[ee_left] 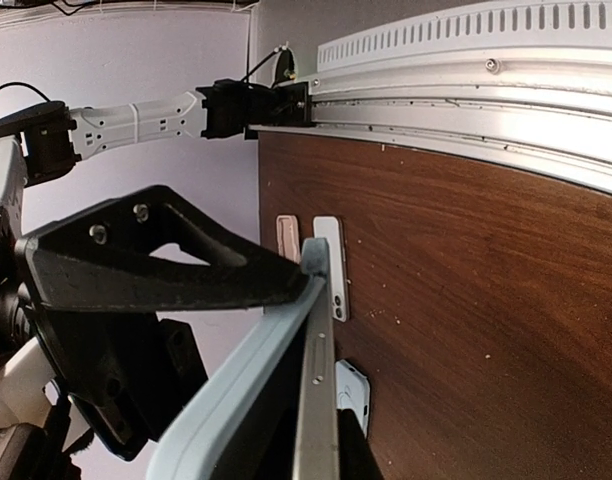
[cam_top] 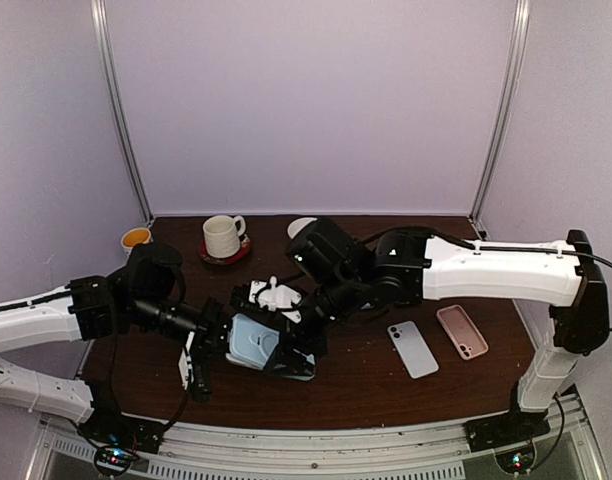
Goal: Take the phone out of the phone case
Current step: Remove the phone case from the phone.
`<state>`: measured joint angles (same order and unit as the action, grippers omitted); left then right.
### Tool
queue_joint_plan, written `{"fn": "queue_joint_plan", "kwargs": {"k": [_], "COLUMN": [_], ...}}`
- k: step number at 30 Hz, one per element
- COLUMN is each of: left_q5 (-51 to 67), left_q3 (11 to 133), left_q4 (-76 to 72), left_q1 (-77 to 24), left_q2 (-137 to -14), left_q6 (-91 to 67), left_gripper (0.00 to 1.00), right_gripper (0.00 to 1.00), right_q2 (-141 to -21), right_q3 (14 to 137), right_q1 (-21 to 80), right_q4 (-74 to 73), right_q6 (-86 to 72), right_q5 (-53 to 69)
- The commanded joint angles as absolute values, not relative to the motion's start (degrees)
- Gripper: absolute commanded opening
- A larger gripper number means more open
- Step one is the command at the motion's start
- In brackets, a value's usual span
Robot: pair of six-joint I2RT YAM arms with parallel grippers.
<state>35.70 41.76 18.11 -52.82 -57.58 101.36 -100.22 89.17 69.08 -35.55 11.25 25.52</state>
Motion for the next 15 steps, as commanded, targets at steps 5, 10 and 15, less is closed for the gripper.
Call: {"fn": "queue_joint_plan", "kwargs": {"k": [5,10,15], "left_q5": [36.4,35.9,35.0], "left_q3": [41.8,41.6,41.5], "left_q4": [14.3,14.3,14.3], "left_q1": [-53.2,-53.3,-53.3], "left_q2": [-56.0,-55.9,-55.5], "left_q6": [102.1,102.1,102.0], "left_gripper": [0.0,0.0,0.0], "right_gripper": [0.98,0.84,0.75], "right_q2": [-102.9,-102.2,-99.7], "right_q3": [93.4,93.0,90.3], "right_q1": [69.6,69.6,69.4], "right_q4": [-38.5,-38.9,-37.5], "right_q6": [10.5,11.1,11.2], "right_q5": [28.8,28.7,28.6]}}
